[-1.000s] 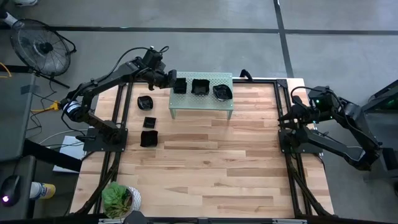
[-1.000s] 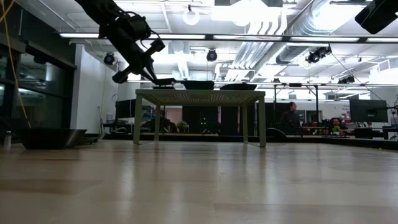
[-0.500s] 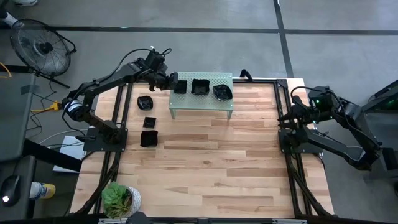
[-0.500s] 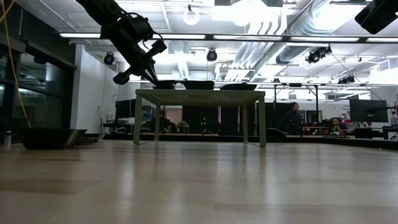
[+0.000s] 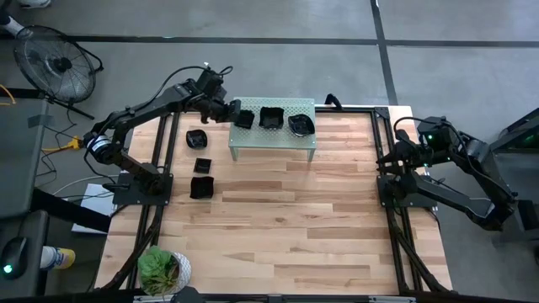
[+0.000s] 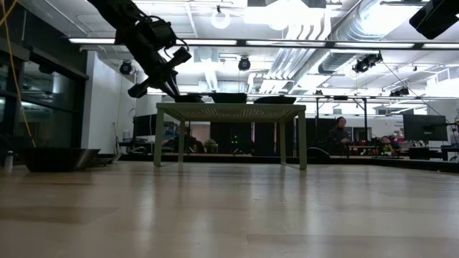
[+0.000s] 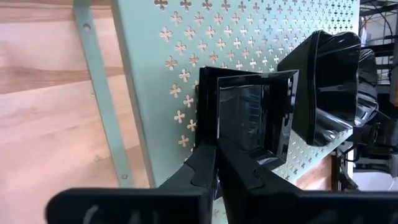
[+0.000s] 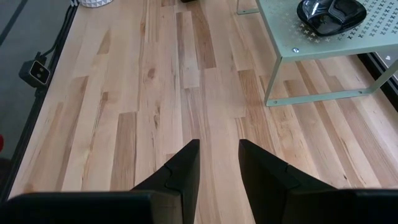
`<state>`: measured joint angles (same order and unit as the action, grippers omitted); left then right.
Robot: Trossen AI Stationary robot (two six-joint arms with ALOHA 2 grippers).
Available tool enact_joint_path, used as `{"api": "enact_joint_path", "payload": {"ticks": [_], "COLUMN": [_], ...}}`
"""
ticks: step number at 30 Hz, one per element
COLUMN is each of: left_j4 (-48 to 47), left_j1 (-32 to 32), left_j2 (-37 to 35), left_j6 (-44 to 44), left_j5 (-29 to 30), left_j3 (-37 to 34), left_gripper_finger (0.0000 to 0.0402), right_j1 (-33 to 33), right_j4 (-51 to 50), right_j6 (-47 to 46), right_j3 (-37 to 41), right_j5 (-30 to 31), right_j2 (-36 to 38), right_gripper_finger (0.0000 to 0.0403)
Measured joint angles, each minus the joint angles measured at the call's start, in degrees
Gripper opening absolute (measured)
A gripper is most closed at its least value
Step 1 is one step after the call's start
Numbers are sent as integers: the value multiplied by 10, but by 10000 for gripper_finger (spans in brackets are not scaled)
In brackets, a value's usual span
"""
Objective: Pick & Place Mini shaped plates
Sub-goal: Stack the square shaped plate on top of the square shaped plate on the shelf
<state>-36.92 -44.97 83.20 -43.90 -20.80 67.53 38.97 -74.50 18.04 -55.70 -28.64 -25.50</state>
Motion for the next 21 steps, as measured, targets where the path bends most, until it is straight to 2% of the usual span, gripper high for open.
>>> {"api": "enact_joint_path", "payload": {"ticks": [10, 21], "left_j4": [29, 23], "left_j1": [0, 0], "left_j2": [0, 0], "left_j6": [12, 17], "left_j5": [-14, -11], "left_j3": [0, 0], "left_gripper_finger": [87, 97], "right_j1": [0, 0], "right_j4": [0, 0], "right_j6": [0, 0], "right_j3": [0, 0], "right_j5": [0, 0], "right_j2": [0, 0], "right_gripper_finger": [106, 106]}}
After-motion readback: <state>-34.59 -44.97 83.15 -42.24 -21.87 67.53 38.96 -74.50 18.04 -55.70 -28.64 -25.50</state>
